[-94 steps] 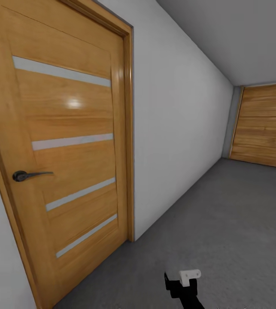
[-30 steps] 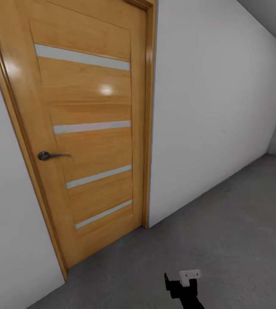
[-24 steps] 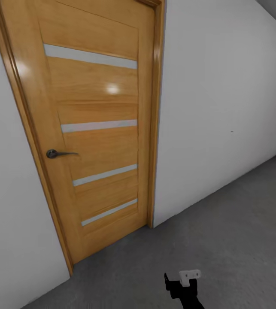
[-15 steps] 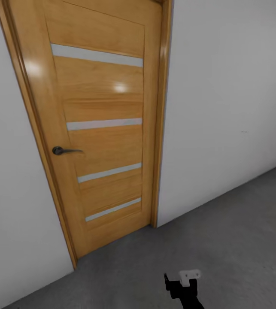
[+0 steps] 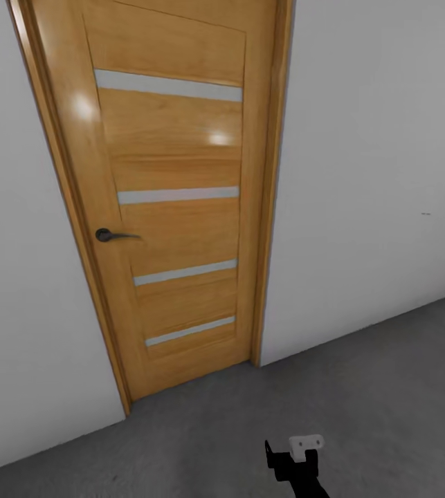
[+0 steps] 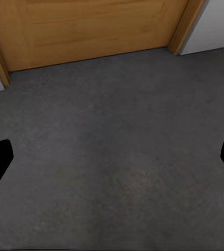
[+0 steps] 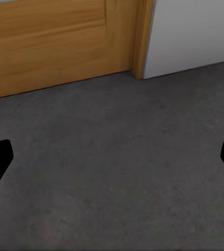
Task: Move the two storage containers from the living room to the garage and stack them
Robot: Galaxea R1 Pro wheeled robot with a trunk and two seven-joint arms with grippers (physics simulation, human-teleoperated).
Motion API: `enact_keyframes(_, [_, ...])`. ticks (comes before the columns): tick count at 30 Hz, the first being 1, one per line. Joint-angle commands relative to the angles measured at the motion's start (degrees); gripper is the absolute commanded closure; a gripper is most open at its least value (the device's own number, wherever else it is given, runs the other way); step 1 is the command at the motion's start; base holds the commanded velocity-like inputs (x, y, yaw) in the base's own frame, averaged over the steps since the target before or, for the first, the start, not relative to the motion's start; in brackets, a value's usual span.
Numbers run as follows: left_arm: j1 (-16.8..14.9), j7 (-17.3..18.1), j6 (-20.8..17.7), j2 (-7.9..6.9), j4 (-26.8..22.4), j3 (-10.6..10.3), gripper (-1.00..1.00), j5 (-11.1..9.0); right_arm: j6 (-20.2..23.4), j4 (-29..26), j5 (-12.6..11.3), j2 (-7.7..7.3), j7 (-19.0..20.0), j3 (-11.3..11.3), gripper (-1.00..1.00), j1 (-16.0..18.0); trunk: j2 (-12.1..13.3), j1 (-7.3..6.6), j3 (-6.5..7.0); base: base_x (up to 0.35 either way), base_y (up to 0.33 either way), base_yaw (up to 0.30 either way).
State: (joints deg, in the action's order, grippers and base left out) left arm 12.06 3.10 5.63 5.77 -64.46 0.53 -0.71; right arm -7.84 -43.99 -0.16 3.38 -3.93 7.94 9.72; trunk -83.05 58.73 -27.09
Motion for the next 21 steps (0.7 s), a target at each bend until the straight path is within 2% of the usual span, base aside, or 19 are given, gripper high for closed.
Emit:
enact_keyframes(1, [0.01, 0.24, 0.08, 0.03, -0.05, 0.09, -1.00, -0.08, -0.15, 0.05, -0.02, -0.04, -0.41, 0.23, -1.00, 0.04, -0.03, 0.00, -0.11, 0.000, -0.299, 0.236])
enact_keyframes(21, [0.03, 0.24, 0.10, 0.03, -0.05, 0.09, -1.00, -0.08, -0.15, 1.33, 0.12, -0.04, -0.40, 0.30, -1.00, 0.04, -0.03, 0.00, -1.34, 0.000, -0.284, 0.236])
